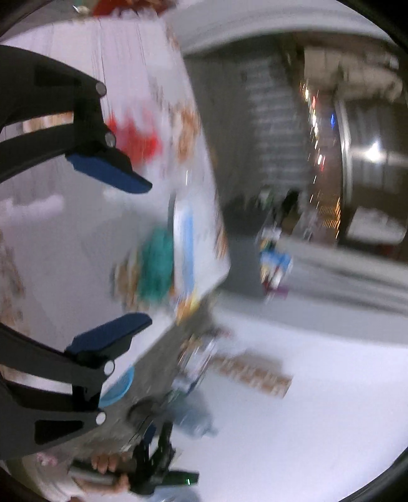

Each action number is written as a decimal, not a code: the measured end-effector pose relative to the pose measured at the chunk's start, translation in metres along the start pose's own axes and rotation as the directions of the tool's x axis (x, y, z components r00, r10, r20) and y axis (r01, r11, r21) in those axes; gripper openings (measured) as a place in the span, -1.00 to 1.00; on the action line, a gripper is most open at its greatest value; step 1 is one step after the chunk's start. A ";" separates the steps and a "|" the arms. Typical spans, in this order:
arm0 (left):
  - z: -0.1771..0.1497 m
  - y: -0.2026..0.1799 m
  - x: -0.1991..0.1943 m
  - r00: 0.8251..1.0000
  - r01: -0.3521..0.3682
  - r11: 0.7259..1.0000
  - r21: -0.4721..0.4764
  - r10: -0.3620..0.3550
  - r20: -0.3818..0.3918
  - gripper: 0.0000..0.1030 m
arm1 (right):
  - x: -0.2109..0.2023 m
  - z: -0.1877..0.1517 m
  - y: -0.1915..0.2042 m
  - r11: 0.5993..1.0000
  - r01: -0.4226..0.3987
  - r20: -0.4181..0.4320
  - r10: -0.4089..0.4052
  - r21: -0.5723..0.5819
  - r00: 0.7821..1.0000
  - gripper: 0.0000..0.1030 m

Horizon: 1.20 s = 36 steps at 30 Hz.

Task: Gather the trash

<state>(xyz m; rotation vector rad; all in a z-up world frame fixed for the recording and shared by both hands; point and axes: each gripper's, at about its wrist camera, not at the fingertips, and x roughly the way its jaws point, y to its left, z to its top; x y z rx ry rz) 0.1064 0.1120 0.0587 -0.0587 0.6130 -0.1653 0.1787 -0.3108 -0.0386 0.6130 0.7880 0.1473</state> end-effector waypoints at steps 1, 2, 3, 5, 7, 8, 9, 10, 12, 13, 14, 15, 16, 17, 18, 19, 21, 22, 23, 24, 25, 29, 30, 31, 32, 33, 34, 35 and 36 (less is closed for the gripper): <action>-0.002 0.013 -0.003 0.999 -0.039 0.999 -0.016 0.039 0.007 0.62 | 0.013 -0.001 0.019 0.999 -0.023 -0.026 0.022 -0.041 0.999 0.48; -0.004 0.026 -0.005 0.997 -0.075 0.997 -0.034 0.075 0.011 0.67 | 0.028 -0.002 0.036 0.997 -0.042 -0.055 0.038 -0.071 0.998 0.48; -0.007 0.043 -0.005 0.994 -0.112 0.992 -0.059 0.113 0.012 0.71 | 0.041 -0.004 0.045 0.995 -0.053 -0.080 0.046 -0.088 0.996 0.49; -0.010 0.071 -0.003 0.986 -0.163 0.981 -0.105 0.165 0.006 0.77 | 0.073 -0.008 0.070 0.990 -0.073 -0.137 0.055 -0.125 0.989 0.49; -0.014 0.092 0.003 0.982 -0.189 0.972 -0.142 0.189 -0.012 0.78 | 0.099 -0.013 0.087 0.985 -0.083 -0.167 0.057 -0.154 0.984 0.49; -0.016 0.107 0.009 0.980 -0.198 0.965 -0.173 0.196 -0.028 0.78 | 0.108 -0.013 0.096 0.982 -0.083 -0.174 0.054 -0.169 0.983 0.49; -0.018 0.118 0.013 0.980 -0.197 0.961 -0.194 0.194 -0.036 0.79 | 0.119 -0.012 0.108 0.978 -0.078 -0.174 0.044 -0.192 0.984 0.49; -0.019 0.131 0.021 0.981 -0.196 0.954 -0.228 0.190 -0.052 0.78 | 0.125 -0.009 0.115 0.974 -0.076 -0.168 0.040 -0.212 0.985 0.49; -0.019 0.149 0.035 0.985 -0.173 0.944 -0.283 0.161 -0.066 0.78 | 0.132 -0.001 0.130 0.966 -0.065 -0.144 0.029 -0.250 0.989 0.49; -0.017 0.157 0.041 0.988 -0.154 0.941 -0.303 0.142 -0.061 0.78 | 0.136 0.004 0.137 0.962 -0.068 -0.132 0.034 -0.265 0.991 0.49; -0.015 0.163 0.049 0.990 -0.137 0.938 -0.319 0.126 -0.054 0.78 | 0.138 0.008 0.141 0.958 -0.077 -0.124 0.044 -0.277 0.991 0.49; -0.012 0.171 0.059 0.993 -0.119 0.935 -0.334 0.111 -0.045 0.78 | 0.142 0.014 0.145 0.954 -0.085 -0.114 0.055 -0.286 0.992 0.49; -0.008 0.178 0.070 0.994 -0.113 0.932 -0.345 0.107 -0.036 0.78 | 0.146 0.022 0.147 0.953 -0.089 -0.100 0.062 -0.291 0.993 0.49; -0.006 0.184 0.079 0.993 -0.117 0.929 -0.350 0.112 -0.034 0.78 | 0.150 0.028 0.148 0.952 -0.085 -0.089 0.062 -0.292 0.994 0.49; -0.002 0.191 0.094 0.992 -0.125 0.927 -0.353 0.121 -0.035 0.78 | 0.158 0.032 0.146 0.954 -0.072 -0.078 0.052 -0.292 0.996 0.49; 0.000 0.196 0.105 0.991 -0.137 0.924 -0.358 0.130 -0.044 0.78 | 0.167 0.036 0.139 0.958 -0.051 -0.071 0.032 -0.283 0.997 0.49; 0.000 0.208 0.132 0.988 -0.153 0.906 -0.394 0.128 -0.089 0.75 | 0.190 0.043 0.126 0.973 -0.033 -0.101 0.010 -0.229 0.995 0.48; 0.000 0.213 0.144 0.987 -0.155 0.897 -0.413 0.119 -0.111 0.72 | 0.199 0.041 0.120 0.979 -0.036 -0.119 0.012 -0.203 0.993 0.44; -0.001 0.218 0.155 0.985 -0.158 0.887 -0.434 0.109 -0.135 0.66 | 0.209 0.041 0.115 0.982 -0.043 -0.147 0.016 -0.182 0.989 0.42; -0.004 0.222 0.170 0.982 -0.157 0.876 -0.457 0.089 -0.166 0.60 | 0.218 0.039 0.113 0.984 -0.044 -0.170 0.014 -0.175 0.985 0.40; -0.005 0.222 0.176 0.981 -0.152 0.871 -0.466 0.077 -0.177 0.57 | 0.222 0.036 0.112 0.984 -0.044 -0.184 0.011 -0.172 0.983 0.38; 0.002 0.215 0.197 0.985 -0.120 0.895 -0.430 0.052 -0.165 0.55 | 0.245 0.031 0.115 0.981 -0.086 -0.244 0.042 -0.172 0.969 0.30; 0.005 0.212 0.202 0.987 -0.094 0.899 -0.427 0.027 -0.159 0.55 | 0.246 0.028 0.117 0.979 -0.099 -0.257 0.050 -0.180 0.965 0.27; 0.007 0.209 0.207 0.987 -0.076 0.906 -0.417 0.009 -0.158 0.55 | 0.252 0.026 0.119 0.976 -0.113 -0.275 0.058 -0.187 0.960 0.26; 0.008 0.205 0.210 0.987 -0.054 0.916 -0.398 -0.011 -0.160 0.55 | 0.256 0.027 0.121 0.972 -0.126 -0.284 0.066 -0.197 0.957 0.26; 0.010 0.198 0.214 0.986 -0.033 0.930 -0.365 -0.030 -0.165 0.55 | 0.257 0.025 0.126 0.966 -0.139 -0.284 0.072 -0.220 0.956 0.25; 0.010 0.191 0.216 0.984 -0.018 0.944 -0.328 -0.041 -0.171 0.55 | 0.257 0.023 0.131 0.957 -0.157 -0.305 0.078 -0.244 0.949 0.21; 0.010 0.184 0.217 0.983 -0.004 0.956 -0.294 -0.050 -0.176 0.52 | 0.258 0.020 0.135 0.950 -0.175 -0.321 0.085 -0.260 0.943 0.18; 0.009 0.178 0.217 0.981 0.011 0.963 -0.269 -0.062 -0.182 0.50 | 0.258 0.016 0.140 0.941 -0.194 -0.341 0.092 -0.279 0.936 0.12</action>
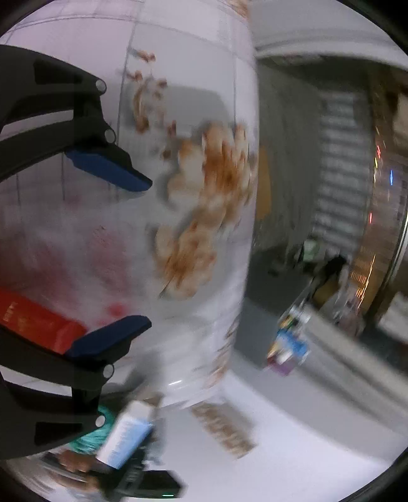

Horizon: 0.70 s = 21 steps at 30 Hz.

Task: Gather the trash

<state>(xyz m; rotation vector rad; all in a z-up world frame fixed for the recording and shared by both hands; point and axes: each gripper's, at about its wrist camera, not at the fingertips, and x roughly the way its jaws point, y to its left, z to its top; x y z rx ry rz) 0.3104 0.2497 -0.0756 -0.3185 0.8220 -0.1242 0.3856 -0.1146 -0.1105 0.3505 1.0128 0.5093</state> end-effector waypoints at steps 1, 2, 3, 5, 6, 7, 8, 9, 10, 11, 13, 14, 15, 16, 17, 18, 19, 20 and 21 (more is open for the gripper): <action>-0.002 -0.004 0.001 1.000 0.019 1.000 0.020 -0.019 -0.008 0.46 | 0.001 -0.004 0.007 0.999 -0.007 -0.016 0.006 -0.034 1.000 0.06; -0.005 -0.009 0.002 0.999 0.040 0.999 0.035 -0.039 -0.018 0.40 | 0.001 -0.007 0.012 0.998 -0.008 -0.025 0.007 -0.062 1.000 0.03; -0.009 -0.016 0.002 0.998 0.055 0.997 0.054 -0.054 -0.027 0.40 | 0.002 -0.011 0.018 0.996 -0.008 -0.035 0.005 -0.089 0.999 0.00; -0.019 -0.032 0.000 0.996 0.076 0.992 0.099 -0.072 -0.048 0.36 | 0.001 -0.021 0.028 0.992 -0.013 -0.050 0.007 -0.128 0.999 -0.05; -0.023 -0.036 -0.002 0.996 0.081 0.990 0.116 -0.075 -0.056 0.33 | 0.000 -0.025 0.033 0.989 -0.009 -0.052 0.001 -0.146 0.999 -0.06; -0.028 -0.044 -0.003 0.994 0.092 0.986 0.139 -0.083 -0.066 0.31 | -0.002 -0.031 0.038 0.987 -0.012 -0.059 0.002 -0.163 0.998 -0.09; -0.033 -0.052 -0.004 0.993 0.104 0.982 0.161 -0.092 -0.077 0.29 | -0.002 -0.036 0.042 0.984 -0.020 -0.068 0.008 -0.176 0.998 -0.09; -0.042 -0.060 -0.007 0.991 0.115 0.976 0.183 -0.100 -0.087 0.28 | -0.005 -0.044 0.047 0.981 -0.020 -0.073 0.006 -0.192 0.997 -0.10; -0.048 -0.068 -0.010 0.990 0.122 0.971 0.206 -0.104 -0.097 0.27 | -0.008 -0.050 0.047 0.979 -0.016 -0.075 0.001 -0.204 0.997 -0.10; -0.056 -0.077 -0.012 0.989 0.126 0.965 0.232 -0.104 -0.106 0.23 | -0.009 -0.055 0.050 0.976 -0.016 -0.080 -0.002 -0.218 0.997 -0.11; -0.068 -0.089 -0.017 0.987 0.136 0.956 0.261 -0.108 -0.118 0.19 | -0.015 -0.066 0.055 0.972 -0.015 -0.082 -0.004 -0.233 0.997 -0.12; -0.074 -0.094 -0.020 0.985 0.147 0.954 0.262 -0.117 -0.123 0.12 | -0.018 -0.072 0.057 0.971 -0.014 -0.081 -0.005 -0.240 0.997 -0.12; -0.079 -0.097 -0.021 0.984 0.153 0.954 0.257 -0.124 -0.125 0.07 | -0.021 -0.077 0.059 0.969 -0.013 -0.081 -0.007 -0.245 0.997 -0.12; -0.084 -0.098 -0.024 0.984 0.156 0.956 0.248 -0.128 -0.124 0.06 | -0.025 -0.083 0.060 0.970 -0.012 -0.078 -0.007 -0.244 0.997 -0.12; -0.088 -0.099 -0.027 0.983 0.160 0.958 0.239 -0.133 -0.125 0.03 | -0.027 -0.087 0.060 0.970 -0.015 -0.077 -0.004 -0.244 0.997 -0.12; -0.094 -0.100 -0.031 0.982 0.169 0.959 0.228 -0.142 -0.127 0.00 | -0.029 -0.093 0.061 0.970 -0.016 -0.076 -0.002 -0.243 0.997 -0.12; -0.097 -0.101 -0.033 0.981 0.173 0.960 0.221 -0.147 -0.129 -0.01 | -0.033 -0.098 0.061 0.971 -0.021 -0.077 0.003 -0.236 0.997 -0.13; -0.101 -0.102 -0.037 0.979 0.179 0.960 0.215 -0.153 -0.132 -0.03 | -0.036 -0.104 0.061 0.972 -0.027 -0.080 0.009 -0.233 0.997 -0.13; -0.106 -0.102 -0.042 0.978 0.183 0.960 0.212 -0.156 -0.137 -0.06 | -0.034 -0.107 0.062 0.972 -0.028 -0.081 0.009 -0.234 0.997 -0.13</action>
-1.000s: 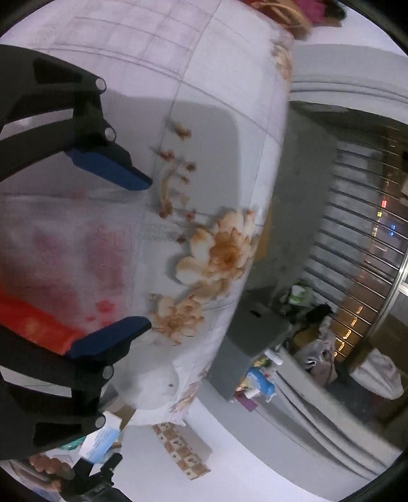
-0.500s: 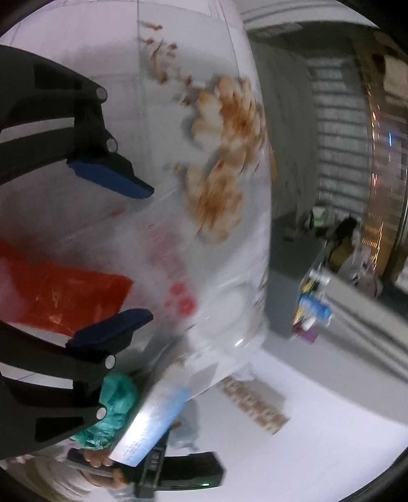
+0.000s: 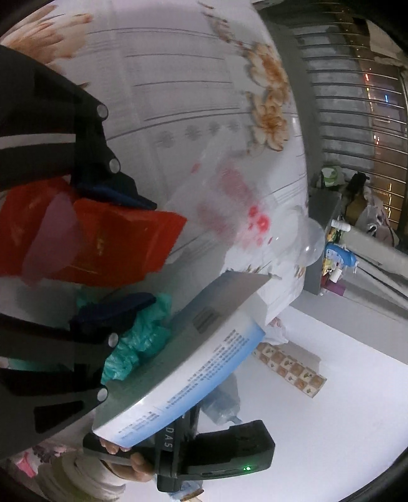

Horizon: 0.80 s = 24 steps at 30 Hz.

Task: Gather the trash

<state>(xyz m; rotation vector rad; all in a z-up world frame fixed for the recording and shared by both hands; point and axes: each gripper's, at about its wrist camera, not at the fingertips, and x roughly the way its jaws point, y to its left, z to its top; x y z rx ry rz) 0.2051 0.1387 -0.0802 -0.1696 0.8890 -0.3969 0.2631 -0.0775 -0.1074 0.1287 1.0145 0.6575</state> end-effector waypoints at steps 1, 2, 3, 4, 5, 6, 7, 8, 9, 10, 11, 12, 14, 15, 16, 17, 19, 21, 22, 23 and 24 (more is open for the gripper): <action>-0.004 -0.003 -0.003 1.000 0.005 1.000 -0.005 -0.005 -0.003 -0.07 | -0.002 -0.004 0.003 1.000 0.003 -0.003 -0.004 -0.003 1.000 -0.14; -0.009 -0.005 -0.006 1.000 0.012 1.000 -0.009 -0.012 -0.007 -0.08 | -0.003 -0.005 0.004 1.000 0.003 -0.009 -0.003 -0.006 1.000 -0.14; -0.014 -0.008 -0.010 1.000 0.019 1.000 -0.013 -0.019 -0.013 -0.08 | -0.005 -0.008 0.006 1.000 0.001 -0.016 -0.001 -0.006 1.000 -0.15; -0.019 -0.010 -0.014 0.999 0.028 0.999 -0.019 -0.029 -0.019 -0.08 | -0.007 -0.012 0.008 1.000 -0.004 -0.023 0.004 -0.004 1.000 -0.16; -0.024 -0.011 -0.018 0.999 0.042 0.999 -0.028 -0.043 -0.027 -0.08 | -0.008 -0.018 0.006 1.000 -0.008 -0.030 0.007 -0.005 1.000 -0.16; -0.028 -0.011 -0.021 0.998 0.058 0.998 -0.040 -0.059 -0.036 -0.08 | -0.011 -0.022 0.007 1.000 -0.010 -0.037 0.010 -0.009 0.999 -0.16; -0.030 -0.011 -0.024 0.997 0.062 0.997 -0.046 -0.064 -0.043 -0.08 | -0.013 -0.024 0.008 1.000 -0.010 -0.044 0.009 -0.015 0.999 -0.16; -0.031 -0.010 -0.027 0.997 0.060 0.997 -0.052 -0.063 -0.051 -0.08 | -0.015 -0.024 0.009 1.000 -0.007 -0.055 0.005 -0.021 0.998 -0.16; -0.031 -0.009 -0.032 0.997 0.051 0.997 -0.057 -0.054 -0.048 -0.05 | -0.018 -0.023 0.008 1.000 0.003 -0.065 -0.005 -0.029 0.998 -0.16; -0.028 -0.008 -0.036 0.998 0.040 0.997 -0.060 -0.043 -0.039 -0.05 | -0.020 -0.021 0.008 0.999 0.014 -0.063 -0.016 -0.037 0.998 -0.16; -0.023 -0.004 -0.041 0.999 0.030 0.997 -0.065 -0.031 -0.025 -0.02 | -0.025 -0.019 0.006 0.999 0.023 -0.052 -0.025 -0.044 0.998 -0.16; -0.016 0.000 -0.048 1.000 0.020 0.997 -0.077 -0.020 -0.001 0.06 | -0.031 -0.012 0.004 0.998 0.030 -0.033 -0.031 -0.051 0.999 -0.15; -0.003 0.011 -0.061 0.999 0.002 0.995 -0.098 0.004 0.055 0.16 | -0.039 0.002 -0.002 0.998 0.040 -0.004 -0.040 -0.052 0.999 -0.10; 0.003 0.015 -0.065 0.997 -0.006 0.995 -0.104 0.014 0.073 0.18 | -0.043 0.012 -0.004 0.998 0.043 0.018 -0.043 -0.054 0.999 -0.06; 0.010 0.020 -0.066 0.996 -0.017 0.994 -0.109 0.026 0.087 0.18 | -0.046 0.023 -0.005 0.997 0.043 0.041 -0.041 -0.057 0.998 -0.03; 0.018 0.024 -0.066 0.994 -0.027 0.993 -0.113 0.038 0.098 0.18 | -0.049 0.033 -0.008 0.997 0.041 0.059 -0.037 -0.063 0.998 -0.01; 0.037 0.032 -0.059 0.991 -0.042 0.992 -0.117 0.056 0.120 0.18 | -0.047 0.058 -0.005 0.995 0.044 0.096 -0.035 -0.088 0.995 0.09; 0.057 0.039 -0.045 0.992 -0.040 0.990 -0.139 0.056 0.116 0.18 | -0.034 0.084 -0.001 0.993 0.043 0.115 -0.030 -0.114 0.993 0.22; 0.067 0.044 -0.035 0.993 -0.023 0.988 -0.151 0.040 0.111 0.17 | -0.029 0.092 -0.001 0.989 0.053 0.127 -0.035 -0.141 0.991 0.25; 0.072 0.046 -0.029 0.994 -0.022 0.987 -0.161 0.039 0.107 0.10 | -0.021 0.102 0.000 0.986 0.062 0.132 -0.042 -0.155 0.990 0.25; 0.083 0.049 -0.015 0.995 -0.030 0.984 -0.175 0.046 0.089 0.02 | -0.009 0.117 0.002 0.984 0.070 0.127 -0.049 -0.166 0.991 0.27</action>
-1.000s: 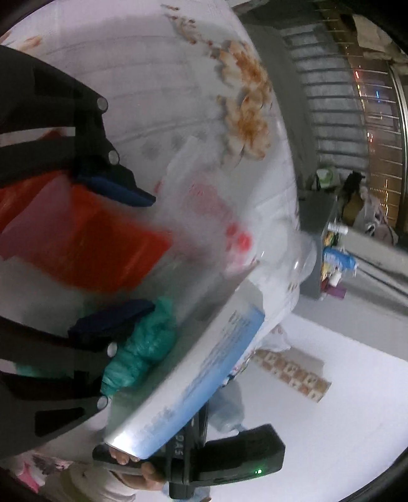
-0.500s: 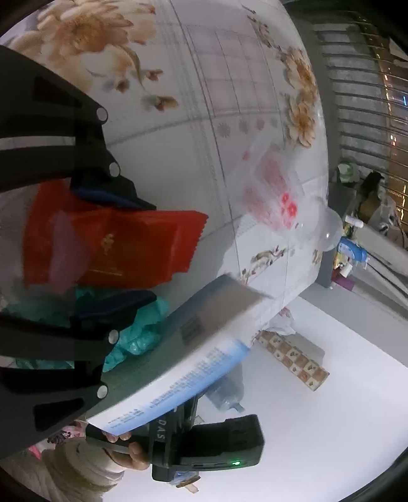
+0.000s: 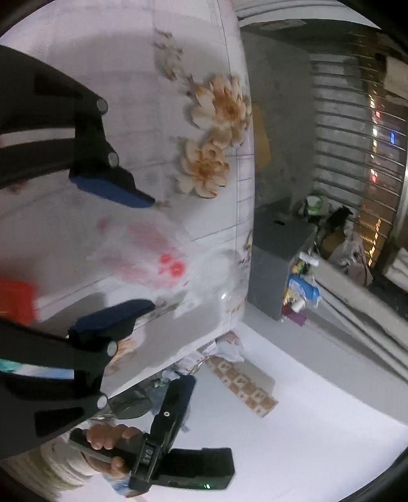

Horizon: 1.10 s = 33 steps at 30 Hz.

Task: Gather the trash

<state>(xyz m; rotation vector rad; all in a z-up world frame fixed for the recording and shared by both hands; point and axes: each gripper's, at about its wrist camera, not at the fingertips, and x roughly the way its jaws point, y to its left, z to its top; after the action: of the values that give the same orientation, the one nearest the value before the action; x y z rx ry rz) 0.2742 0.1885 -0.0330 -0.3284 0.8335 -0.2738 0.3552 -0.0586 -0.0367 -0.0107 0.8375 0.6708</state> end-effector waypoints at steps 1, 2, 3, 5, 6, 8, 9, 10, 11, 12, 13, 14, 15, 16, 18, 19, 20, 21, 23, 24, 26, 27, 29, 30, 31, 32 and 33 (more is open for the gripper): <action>0.005 0.002 0.010 1.000 -0.008 1.000 -0.004 0.007 -0.014 -0.02 | 0.006 0.006 -0.001 1.000 0.010 -0.003 -0.010 -0.010 1.000 0.30; 0.011 0.003 0.021 0.999 -0.022 1.000 -0.007 0.022 -0.024 -0.11 | 0.014 0.013 -0.001 0.999 0.026 -0.001 -0.026 -0.026 1.000 0.30; 0.016 0.005 0.036 0.998 -0.054 0.999 -0.009 0.054 -0.039 -0.19 | 0.026 0.024 -0.001 0.998 0.042 -0.006 -0.043 -0.044 0.999 0.34; 0.022 0.007 0.052 0.995 -0.081 0.997 -0.002 0.081 -0.066 -0.31 | 0.044 0.036 0.002 0.995 0.051 -0.024 -0.053 -0.087 0.998 0.38; 0.024 0.008 0.062 0.992 -0.101 0.995 -0.003 0.100 -0.080 -0.38 | 0.054 0.040 0.002 0.993 0.058 -0.028 -0.062 -0.103 0.998 0.41; 0.026 0.010 0.075 0.989 -0.111 0.994 0.003 0.110 -0.101 -0.48 | 0.075 0.046 0.001 0.992 0.054 -0.057 -0.060 -0.111 0.997 0.44; 0.027 0.011 0.078 0.989 -0.115 0.993 0.004 0.115 -0.095 -0.52 | 0.086 0.048 -0.002 0.993 0.059 -0.074 -0.066 -0.098 0.995 0.44; 0.027 0.010 0.080 0.989 -0.113 0.994 0.007 0.113 -0.093 -0.53 | 0.095 0.049 -0.006 0.995 0.061 -0.094 -0.069 -0.082 0.993 0.44; 0.027 0.009 0.081 0.990 -0.102 0.995 0.007 0.103 -0.098 -0.58 | 0.101 0.050 -0.009 0.996 0.050 -0.110 -0.058 -0.071 0.992 0.44; 0.026 0.008 0.082 0.990 -0.094 0.996 0.007 0.094 -0.103 -0.63 | 0.106 0.050 -0.013 0.998 0.026 -0.122 -0.031 -0.049 0.992 0.43; 0.025 0.007 0.082 0.991 -0.085 0.996 0.009 0.086 -0.106 -0.64 | 0.109 0.049 -0.017 1.000 0.011 -0.138 -0.013 -0.020 0.990 0.32; 0.023 0.005 0.082 0.991 -0.082 0.997 0.015 0.083 -0.107 -0.66 | 0.110 0.048 -0.019 1.000 -0.016 -0.145 0.016 0.003 0.989 0.25; 0.021 0.004 0.081 0.991 -0.082 0.996 0.027 0.084 -0.109 -0.69 | 0.108 0.044 -0.021 0.999 -0.033 -0.145 0.036 0.024 0.989 0.25; 0.019 0.002 0.080 0.990 -0.079 0.996 0.033 0.082 -0.112 -0.70 | 0.104 0.042 -0.020 0.999 -0.036 -0.142 0.039 0.019 0.989 0.24; 0.014 0.001 0.078 0.989 -0.063 0.997 0.034 0.067 -0.129 -0.75 | 0.096 0.030 -0.015 0.999 -0.053 -0.154 0.052 -0.001 0.987 0.24; 0.012 0.000 0.076 0.988 -0.058 0.998 0.032 0.062 -0.140 -0.76 | 0.092 0.027 -0.011 0.998 -0.060 -0.161 0.058 -0.006 0.985 0.24; 0.011 -0.001 0.075 0.987 -0.054 0.998 0.030 0.058 -0.152 -0.79 | 0.086 0.019 -0.009 0.998 -0.066 -0.169 0.064 -0.009 0.984 0.24; 0.007 -0.004 0.071 0.984 -0.050 0.998 0.030 0.054 -0.173 -0.80 | 0.079 0.010 -0.006 0.998 -0.070 -0.176 0.067 -0.008 0.982 0.24; -0.004 -0.010 0.065 0.977 -0.028 0.999 0.046 0.037 -0.211 -0.80 | 0.067 -0.006 -0.001 0.996 -0.083 -0.188 0.079 -0.014 0.979 0.24; -0.009 -0.013 0.061 0.974 -0.023 0.998 0.057 0.035 -0.222 -0.80 | 0.058 -0.015 0.001 0.996 -0.084 -0.191 0.080 -0.014 0.978 0.24; -0.022 -0.021 0.053 0.969 -0.019 0.996 0.089 0.040 -0.244 -0.80 | 0.042 -0.034 0.003 0.996 -0.091 -0.197 0.091 0.007 0.976 0.24; -0.029 -0.025 0.047 0.966 -0.010 0.995 0.100 0.036 -0.257 -0.80 | 0.031 -0.047 0.005 0.996 -0.092 -0.193 0.094 0.019 0.977 0.24; -0.045 -0.031 0.038 0.958 0.021 0.995 0.098 0.008 -0.288 -0.80 | 0.014 -0.064 0.009 0.996 -0.087 -0.181 0.092 0.039 0.979 0.24; -0.050 -0.034 0.034 0.955 0.030 0.995 0.097 0.000 -0.296 -0.80 | 0.009 -0.071 0.011 0.995 -0.087 -0.177 0.095 0.048 0.980 0.24; -0.056 -0.037 0.029 0.954 0.039 0.995 0.096 -0.008 -0.300 -0.80 | 0.001 -0.080 0.013 0.995 -0.086 -0.169 0.095 0.059 0.981 0.24; -0.062 -0.039 0.024 0.953 0.047 0.994 0.095 -0.016 -0.303 -0.80 | -0.004 -0.087 0.015 0.995 -0.082 -0.163 0.092 0.065 0.982 0.24; -0.069 -0.044 0.018 0.953 0.053 0.994 0.094 -0.022 -0.303 -0.80 | -0.012 -0.096 0.017 0.994 -0.074 -0.152 0.085 0.074 0.985 0.24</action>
<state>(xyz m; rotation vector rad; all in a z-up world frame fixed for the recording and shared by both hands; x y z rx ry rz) 0.2291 0.1298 -0.0717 -0.2091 1.1111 -0.4075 0.2742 -0.0771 -0.0894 0.0327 1.0149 0.7226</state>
